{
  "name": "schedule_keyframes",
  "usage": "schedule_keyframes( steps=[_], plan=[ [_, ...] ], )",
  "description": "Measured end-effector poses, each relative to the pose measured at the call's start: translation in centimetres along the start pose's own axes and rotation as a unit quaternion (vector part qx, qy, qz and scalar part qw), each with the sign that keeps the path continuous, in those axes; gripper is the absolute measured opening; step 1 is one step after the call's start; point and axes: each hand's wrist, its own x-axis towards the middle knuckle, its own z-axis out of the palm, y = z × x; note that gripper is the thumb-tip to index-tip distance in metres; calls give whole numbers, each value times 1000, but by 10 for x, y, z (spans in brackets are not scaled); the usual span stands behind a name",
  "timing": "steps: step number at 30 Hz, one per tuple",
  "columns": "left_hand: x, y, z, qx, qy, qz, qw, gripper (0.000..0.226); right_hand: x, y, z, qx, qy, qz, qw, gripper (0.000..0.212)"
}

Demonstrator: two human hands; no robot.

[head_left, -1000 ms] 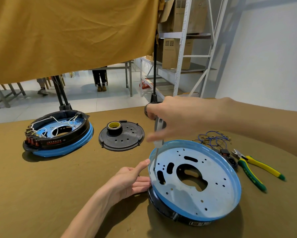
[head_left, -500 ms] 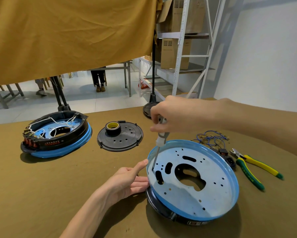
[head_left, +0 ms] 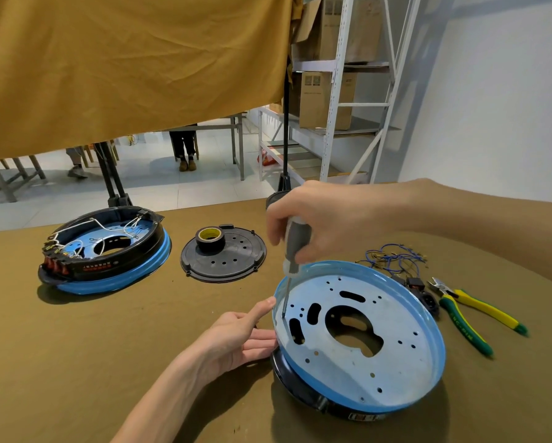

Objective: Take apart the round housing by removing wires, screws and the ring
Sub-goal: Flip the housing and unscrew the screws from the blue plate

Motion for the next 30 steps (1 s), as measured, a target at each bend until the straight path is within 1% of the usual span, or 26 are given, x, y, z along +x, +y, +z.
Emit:
schedule_keyframes(
  steps=[1, 2, 3, 4, 6, 7, 8, 10, 12, 14, 15, 19, 22, 26, 30],
  plan=[
    [1, 0, 0, -1, 0, -2, 1000, 123, -1, 0, -1, 24, -8, -15, 1000, 32],
    [2, -1, 0, -1, 1, -3, 1000, 123, -1, 0, 0, 25, -6, -14, 1000, 35],
    [2, -1, -1, -1, 1, -4, 1000, 123, -1, 0, 3, 1, 5, -3, 1000, 36],
    [3, -2, -1, -2, 0, -4, 1000, 122, -1, -1, 6, -54, 27, 15, 998, 38],
    [5, -2, -2, -4, -2, -5, 1000, 119, 1, -1, 10, -196, 75, 66, 976, 49],
    [5, -2, -3, -6, -4, -7, 1000, 119, 3, 0, 11, -218, 84, 78, 969, 50],
    [5, -3, -4, -9, -9, -10, 1000, 118, 3, 1, 11, -199, 81, 74, 974, 45],
    [5, -3, -8, -23, -29, -19, 999, 110, 1, 1, 6, -99, 59, 55, 992, 28],
    [4, -5, -14, -67, -61, -38, 995, 89, -2, 4, 1, -43, 51, 52, 996, 24],
    [5, -5, -20, -137, -82, -59, 985, 59, -6, 10, 0, -16, 78, 59, 995, 24],
    [4, -5, -21, -164, -88, -67, 980, 47, -8, 14, -1, 3, 94, 68, 993, 24],
    [2, -6, -20, -212, -83, -69, 971, 27, -16, 34, -2, 52, 170, 125, 976, 21],
    [-3, -3, -15, -275, -77, -70, 956, 31, -25, 46, 1, 81, 225, 157, 958, 22],
    [-11, -3, -1, -373, -93, -73, 920, 36, -39, 55, 11, 120, 288, 180, 933, 23],
    [-13, -3, 7, -402, -92, -40, 910, 44, -52, 59, 12, 151, 336, 190, 910, 23]
  ],
)
